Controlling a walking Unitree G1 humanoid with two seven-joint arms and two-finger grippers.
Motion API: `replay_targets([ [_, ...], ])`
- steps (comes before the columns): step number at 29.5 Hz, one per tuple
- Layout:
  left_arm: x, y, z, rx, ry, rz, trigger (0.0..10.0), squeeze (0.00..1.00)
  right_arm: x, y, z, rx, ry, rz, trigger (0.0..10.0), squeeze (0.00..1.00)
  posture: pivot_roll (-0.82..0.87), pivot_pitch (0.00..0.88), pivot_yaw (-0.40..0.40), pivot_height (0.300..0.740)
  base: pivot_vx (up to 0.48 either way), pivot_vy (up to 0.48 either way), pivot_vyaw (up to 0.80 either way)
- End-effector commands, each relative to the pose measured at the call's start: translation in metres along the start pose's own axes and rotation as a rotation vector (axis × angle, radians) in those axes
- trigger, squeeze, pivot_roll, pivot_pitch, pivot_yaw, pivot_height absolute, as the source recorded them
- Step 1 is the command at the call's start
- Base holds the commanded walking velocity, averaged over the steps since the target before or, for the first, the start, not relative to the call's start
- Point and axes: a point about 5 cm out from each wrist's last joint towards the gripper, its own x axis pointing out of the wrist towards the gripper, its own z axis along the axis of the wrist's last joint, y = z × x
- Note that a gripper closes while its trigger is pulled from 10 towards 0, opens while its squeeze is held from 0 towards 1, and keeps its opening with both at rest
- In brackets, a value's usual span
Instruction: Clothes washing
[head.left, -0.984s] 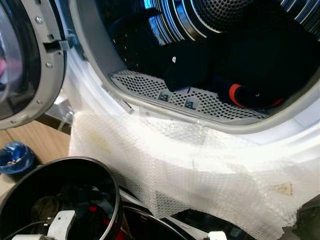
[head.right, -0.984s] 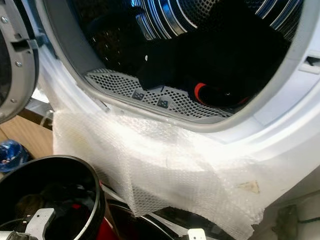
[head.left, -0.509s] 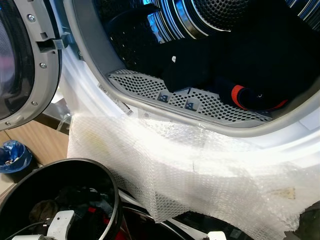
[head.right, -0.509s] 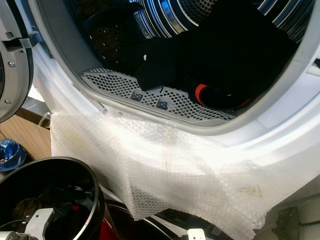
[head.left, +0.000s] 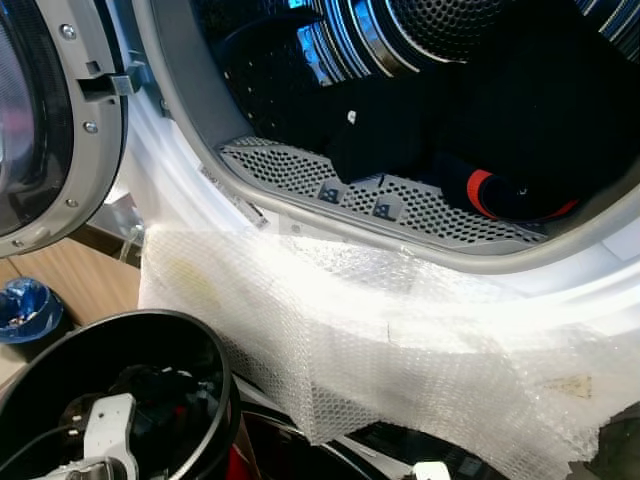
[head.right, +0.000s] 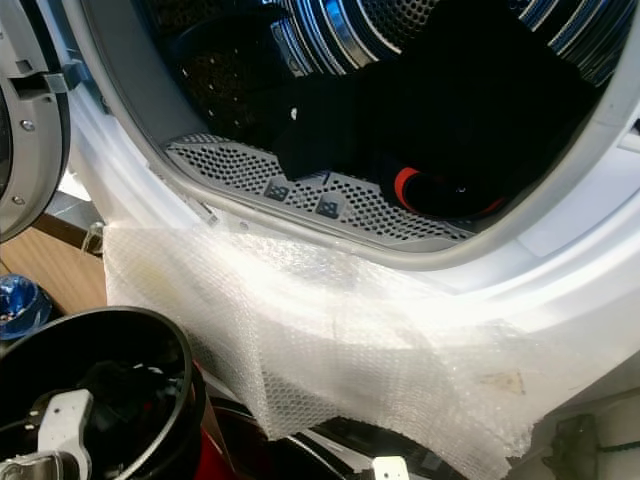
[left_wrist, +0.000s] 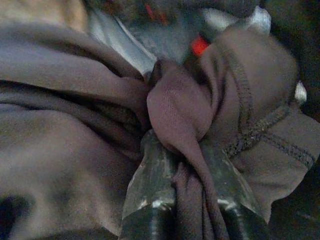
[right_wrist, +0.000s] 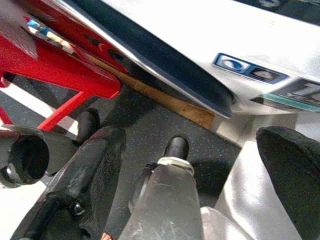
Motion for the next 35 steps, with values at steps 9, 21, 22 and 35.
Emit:
replay_targets([
  [9,-0.029,-0.005,0.041,0.044,-0.330,0.121,0.0,0.00,0.000,0.000,-0.002,0.005,0.009,0.001,10.0,0.00,0.11,0.079,-0.063,0.740,0.000,0.000,0.00],
  [21,-0.065,-0.050,0.090,0.203,-0.766,0.018,0.0,0.00,0.000,0.002,-0.002,0.015,0.003,0.005,10.0,0.00,0.11,0.073,-0.060,0.740,0.000,0.000,0.00],
  [22,-0.067,-0.054,0.091,0.209,-0.780,-0.018,0.0,0.00,0.000,0.001,-0.002,0.016,0.004,0.005,10.0,0.00,0.11,0.073,-0.059,0.740,0.000,0.000,0.00],
  [35,-0.101,-0.094,0.068,0.363,-0.653,-0.748,0.0,0.00,0.000,0.008,0.009,-0.039,-0.029,0.178,10.0,0.00,0.12,0.072,-0.054,0.740,0.000,0.000,0.00],
])
